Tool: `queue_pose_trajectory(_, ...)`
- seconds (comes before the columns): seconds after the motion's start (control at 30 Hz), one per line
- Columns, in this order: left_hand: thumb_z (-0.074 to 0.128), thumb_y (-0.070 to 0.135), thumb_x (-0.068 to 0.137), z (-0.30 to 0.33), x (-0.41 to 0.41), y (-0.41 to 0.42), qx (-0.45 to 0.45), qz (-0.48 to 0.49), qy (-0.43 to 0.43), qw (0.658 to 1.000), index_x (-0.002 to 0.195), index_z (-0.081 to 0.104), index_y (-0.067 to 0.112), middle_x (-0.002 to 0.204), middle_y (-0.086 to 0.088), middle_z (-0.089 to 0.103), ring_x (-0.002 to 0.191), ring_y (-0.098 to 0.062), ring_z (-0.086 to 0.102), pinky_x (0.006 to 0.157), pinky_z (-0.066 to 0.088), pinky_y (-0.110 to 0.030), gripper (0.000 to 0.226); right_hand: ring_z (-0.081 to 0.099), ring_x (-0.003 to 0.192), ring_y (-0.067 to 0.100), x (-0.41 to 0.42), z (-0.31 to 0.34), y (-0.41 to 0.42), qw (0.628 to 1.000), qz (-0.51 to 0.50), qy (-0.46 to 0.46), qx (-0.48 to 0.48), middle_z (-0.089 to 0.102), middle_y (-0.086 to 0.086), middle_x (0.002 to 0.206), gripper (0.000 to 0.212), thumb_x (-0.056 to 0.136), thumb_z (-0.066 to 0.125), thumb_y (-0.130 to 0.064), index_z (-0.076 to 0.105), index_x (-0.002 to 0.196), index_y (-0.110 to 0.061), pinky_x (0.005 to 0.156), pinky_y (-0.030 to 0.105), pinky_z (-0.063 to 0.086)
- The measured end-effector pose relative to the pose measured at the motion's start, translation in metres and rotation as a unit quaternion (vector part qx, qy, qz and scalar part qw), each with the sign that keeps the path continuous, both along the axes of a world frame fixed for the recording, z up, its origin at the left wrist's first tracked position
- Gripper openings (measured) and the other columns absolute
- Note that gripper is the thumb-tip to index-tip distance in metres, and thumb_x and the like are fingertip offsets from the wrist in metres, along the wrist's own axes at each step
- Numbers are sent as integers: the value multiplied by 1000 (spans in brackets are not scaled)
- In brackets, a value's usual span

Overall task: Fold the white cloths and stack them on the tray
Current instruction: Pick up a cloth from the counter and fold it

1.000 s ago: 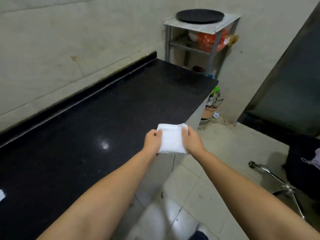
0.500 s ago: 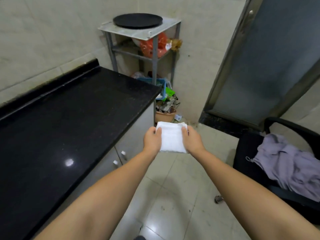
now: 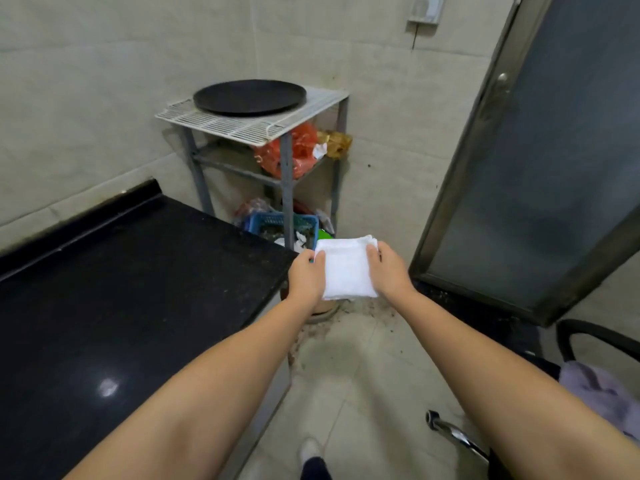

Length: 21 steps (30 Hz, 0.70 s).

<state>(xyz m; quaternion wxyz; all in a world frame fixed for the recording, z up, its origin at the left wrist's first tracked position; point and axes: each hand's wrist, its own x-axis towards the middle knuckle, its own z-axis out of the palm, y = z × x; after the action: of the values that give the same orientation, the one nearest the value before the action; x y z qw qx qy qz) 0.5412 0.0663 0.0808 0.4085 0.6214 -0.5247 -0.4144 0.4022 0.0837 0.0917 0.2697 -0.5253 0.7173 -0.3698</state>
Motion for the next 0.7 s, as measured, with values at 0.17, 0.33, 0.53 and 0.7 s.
queue_pose_trajectory(0.17,43,23,99,35,-13,-125,-22,1,2,1000,68,40,11,65,-1,42,69,-18,42,55,31,-28,33,54,99,25,-13,32,-126,999,19,-10,-26,61,17,116,36,103,33,-26,56,115,-1,78,29,36)
queue_pose_trajectory(0.33,42,22,99,70,-15,-224,-62,32,-19,997,65,35,12,64,0,37,58,-12,35,52,28,-22,36,56,108,32,-14,65,-235,998,32,-9,-62,62,19,117,36,102,33,-24,56,116,0,79,31,38)
queue_pose_trajectory(0.53,43,22,98,131,1,-338,-140,82,-24,986,78,50,7,73,-3,50,70,-17,46,59,31,-24,26,54,101,26,0,110,-371,989,92,-22,-116,61,15,112,35,102,34,-26,57,115,-3,74,27,32)
queue_pose_trajectory(0.7,42,22,97,164,24,-441,-169,171,-35,970,64,40,14,67,3,43,68,-16,40,60,30,-32,33,52,89,26,26,147,-499,969,174,13,-174,55,10,90,29,102,34,-26,54,92,-8,64,29,24)
